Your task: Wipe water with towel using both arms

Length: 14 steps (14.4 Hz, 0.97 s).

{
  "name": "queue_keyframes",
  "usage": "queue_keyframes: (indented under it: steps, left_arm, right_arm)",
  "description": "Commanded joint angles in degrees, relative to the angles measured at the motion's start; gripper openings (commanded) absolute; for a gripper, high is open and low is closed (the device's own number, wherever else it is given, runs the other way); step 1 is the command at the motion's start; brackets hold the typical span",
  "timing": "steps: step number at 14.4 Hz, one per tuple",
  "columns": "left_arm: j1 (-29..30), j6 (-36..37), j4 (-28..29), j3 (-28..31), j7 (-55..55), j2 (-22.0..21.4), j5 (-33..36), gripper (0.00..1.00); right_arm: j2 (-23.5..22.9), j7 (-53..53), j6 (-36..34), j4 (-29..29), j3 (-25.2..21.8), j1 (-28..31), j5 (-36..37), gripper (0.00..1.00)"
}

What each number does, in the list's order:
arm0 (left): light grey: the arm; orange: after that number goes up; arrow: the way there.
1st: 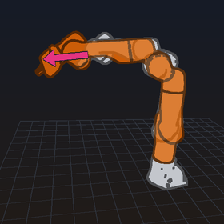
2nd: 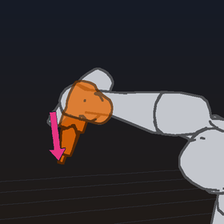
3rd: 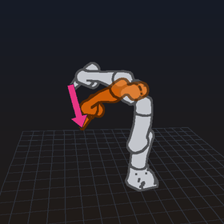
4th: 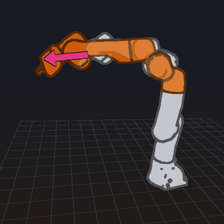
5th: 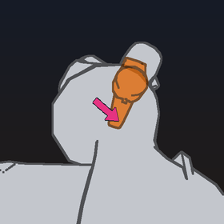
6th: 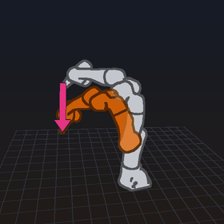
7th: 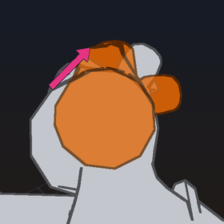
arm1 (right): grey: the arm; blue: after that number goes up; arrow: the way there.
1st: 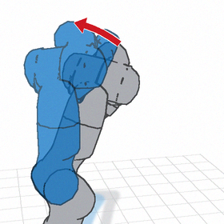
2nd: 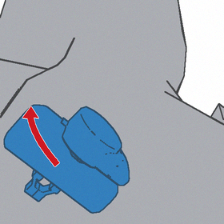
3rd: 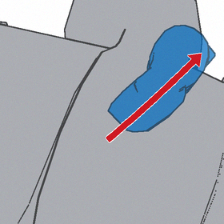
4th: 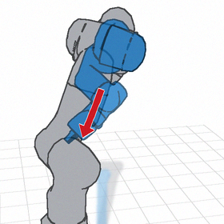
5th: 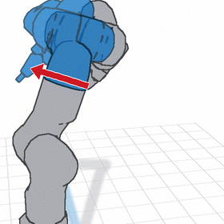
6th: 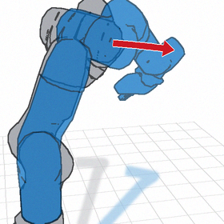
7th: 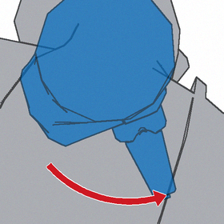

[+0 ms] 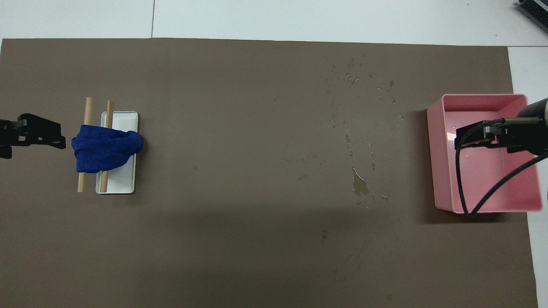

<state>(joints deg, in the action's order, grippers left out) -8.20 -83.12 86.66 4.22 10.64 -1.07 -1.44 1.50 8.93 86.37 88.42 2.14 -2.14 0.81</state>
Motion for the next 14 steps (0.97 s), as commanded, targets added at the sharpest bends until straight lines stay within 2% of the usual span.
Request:
queue_keyframes:
  steps: [1,11,14]
  left_arm:
    - [-0.41,-1.35,2.2,0.35,-0.01,-1.83,0.56,1.0]
    - [-0.59,0.93,2.03,0.44,1.48,-2.18,0.48,1.0]
    - [-0.07,-2.39,4.82,0.44,6.06,-3.23,0.56,1.0]
  right_arm:
    - [0.17,1.0,0.47,0.08,0.24,0.56,-1.25,1.0]
    - [0.26,1.0,0.47,0.26,0.24,0.56,-1.34,1.0]
    - [0.35,1.0,0.47,0.34,0.24,0.56,-1.34,1.0]
